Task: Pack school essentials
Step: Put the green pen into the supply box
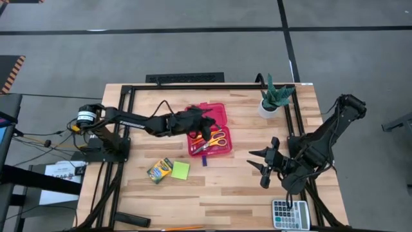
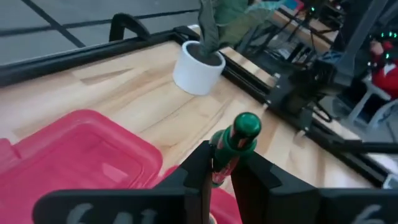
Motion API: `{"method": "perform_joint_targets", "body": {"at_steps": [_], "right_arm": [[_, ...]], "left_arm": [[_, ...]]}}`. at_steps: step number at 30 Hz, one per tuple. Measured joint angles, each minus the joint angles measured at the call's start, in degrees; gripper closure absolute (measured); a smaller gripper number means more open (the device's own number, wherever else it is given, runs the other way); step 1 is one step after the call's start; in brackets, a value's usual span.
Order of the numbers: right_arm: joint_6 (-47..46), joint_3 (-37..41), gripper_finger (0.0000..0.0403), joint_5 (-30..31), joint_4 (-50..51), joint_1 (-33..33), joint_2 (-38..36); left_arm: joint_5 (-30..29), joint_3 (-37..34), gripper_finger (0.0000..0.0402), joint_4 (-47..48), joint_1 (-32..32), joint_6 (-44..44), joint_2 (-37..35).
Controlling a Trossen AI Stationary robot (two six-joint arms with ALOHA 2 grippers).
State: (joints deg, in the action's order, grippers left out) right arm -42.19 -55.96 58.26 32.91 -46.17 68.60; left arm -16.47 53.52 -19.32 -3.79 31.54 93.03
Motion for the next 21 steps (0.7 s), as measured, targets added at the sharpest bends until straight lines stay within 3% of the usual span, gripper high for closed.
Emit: {"method": "perform_joint_targets", "body": {"at_steps": [5, 12, 21], "right_arm": [[0.0, 0.0, 0.0242, 0.0, 0.0, 0.0, 0.0], [0.0, 0.0, 0.0242, -0.1, 0.1, 0.0, 0.0], [0.1, 0.0, 0.0245, -0.1, 0.1, 0.0, 0.0]], "left_arm": [[-0.4, 0.0, 0.0363, 2.1, 0.1, -4.7, 0.0], [7.1, 2.3, 0.0374, 21.3, 0.8, -6.6, -0.6], [2.2, 10.9, 0.0368, 45.0, 3.1, -14.2, -0.1]]}}
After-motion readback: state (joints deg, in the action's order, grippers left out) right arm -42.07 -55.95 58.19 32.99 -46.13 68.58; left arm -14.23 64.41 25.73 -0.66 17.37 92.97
